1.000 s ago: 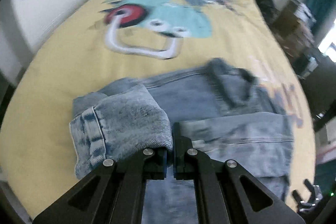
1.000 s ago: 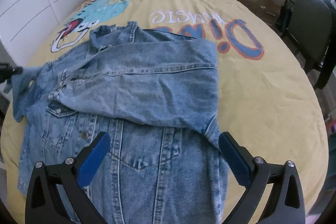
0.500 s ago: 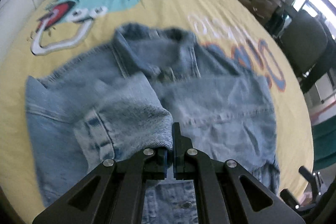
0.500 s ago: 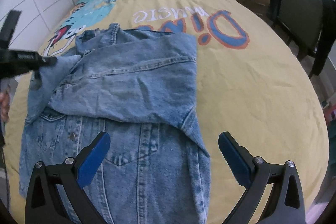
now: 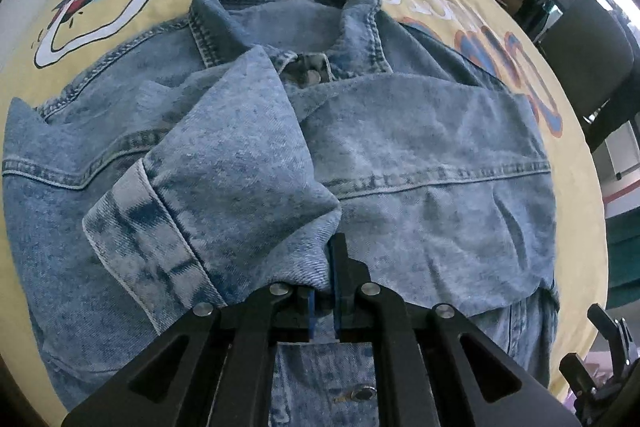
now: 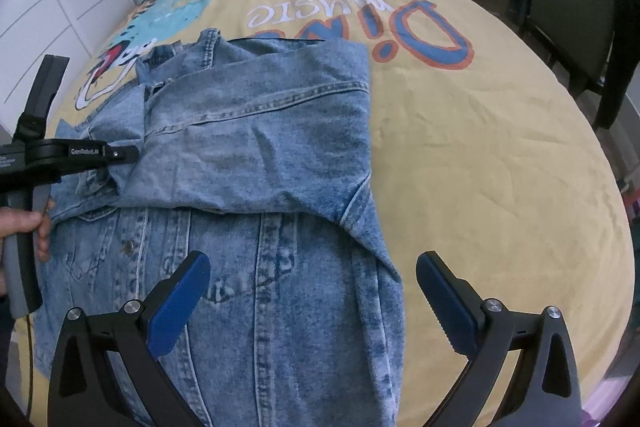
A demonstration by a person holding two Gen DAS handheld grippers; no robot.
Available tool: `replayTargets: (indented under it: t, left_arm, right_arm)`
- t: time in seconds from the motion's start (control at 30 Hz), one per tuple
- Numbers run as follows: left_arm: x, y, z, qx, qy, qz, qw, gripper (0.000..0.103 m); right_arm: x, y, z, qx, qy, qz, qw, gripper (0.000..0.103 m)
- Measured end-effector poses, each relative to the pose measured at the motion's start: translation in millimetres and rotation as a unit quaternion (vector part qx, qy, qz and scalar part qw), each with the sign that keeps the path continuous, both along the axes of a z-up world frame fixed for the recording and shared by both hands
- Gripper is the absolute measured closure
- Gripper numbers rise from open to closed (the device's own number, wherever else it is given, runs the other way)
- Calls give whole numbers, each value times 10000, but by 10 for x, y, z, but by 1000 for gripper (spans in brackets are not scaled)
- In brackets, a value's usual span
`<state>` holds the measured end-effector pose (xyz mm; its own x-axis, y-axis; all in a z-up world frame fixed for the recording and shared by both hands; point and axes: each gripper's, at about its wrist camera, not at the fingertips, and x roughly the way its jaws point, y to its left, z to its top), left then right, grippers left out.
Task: Fold large clothes
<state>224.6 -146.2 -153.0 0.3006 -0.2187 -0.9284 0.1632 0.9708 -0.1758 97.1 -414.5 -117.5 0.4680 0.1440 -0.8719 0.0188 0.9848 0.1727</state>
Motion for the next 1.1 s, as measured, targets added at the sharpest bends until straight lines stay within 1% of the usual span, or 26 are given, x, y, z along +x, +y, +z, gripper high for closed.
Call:
replayTargets:
  t: [0.03, 0.07, 0.1, 0.17, 0.23, 0.3, 0.37, 0.43, 0.6, 0.7, 0.77, 0.83, 0.9, 0.97, 1.0, 1.1]
  left_arm:
    - [1, -3, 3, 43, 40, -3, 10000, 95]
    - [-2, -2, 16, 78, 49, -5, 10000, 88]
    - [-7, -4, 29, 164, 156, -69, 9997, 81]
    - [-25, -8, 56, 87, 208, -85, 9997, 41]
    - [-56, -30, 96, 24, 204, -137, 9997, 32]
    - [-92, -56, 146, 117, 171, -175, 9996, 23]
    - [-140, -69, 205, 101, 135, -243, 9996, 8]
    - [-201, -58, 289, 40, 71, -304, 9995, 2]
    - [-340, 76, 487, 97, -140, -290, 9994, 1]
    - [-433, 312, 592, 217, -273, -214, 9992, 1]
    - [-505, 604, 603, 253, -294, 26, 9992, 1]
    - [-571, 921, 553, 322, -255, 298, 9987, 1]
    - [-633, 1233, 468, 558, -184, 562, 9967, 1]
    - [-710, 1587, 337, 862, -35, 925, 9920, 1]
    - [-743, 1709, 289, 940, 29, 1060, 9899, 1]
    - [-881, 2040, 98, 915, 247, 1360, 9862, 1]
  right_arm:
    - [-1, 5, 3, 10, -2, 3, 10000, 0]
    - [-4, 6, 7, 11, -5, 8, 10000, 0]
    - [-8, 12, 11, 10, -8, 17, 10000, 0]
    - [-16, 22, 20, 8, -13, 30, 10000, 0]
    - [-29, 20, 27, 16, -19, 27, 10000, 0]
    - [-37, 14, 34, 26, -25, 12, 10000, 0]
    - [-47, 3, 41, 38, -27, -3, 10000, 0]
    - [-60, -12, 49, 42, -29, -13, 10000, 0]
    - [-93, -40, 53, 52, -6, -22, 10000, 0]
    - [-112, -54, 46, 54, 7, -31, 10000, 0]
    - [-125, -57, 36, 84, 12, -52, 10000, 0]
    - [-135, -49, 19, 124, 15, -65, 9999, 0]
    - [-144, -26, -12, 144, 52, -55, 9999, 0]
    - [-155, 14, -42, 142, 92, -8, 9999, 0]
    - [-160, 43, -54, 128, 109, 23, 9999, 0]
    - [-183, 139, -78, 93, 138, 123, 9998, 0]
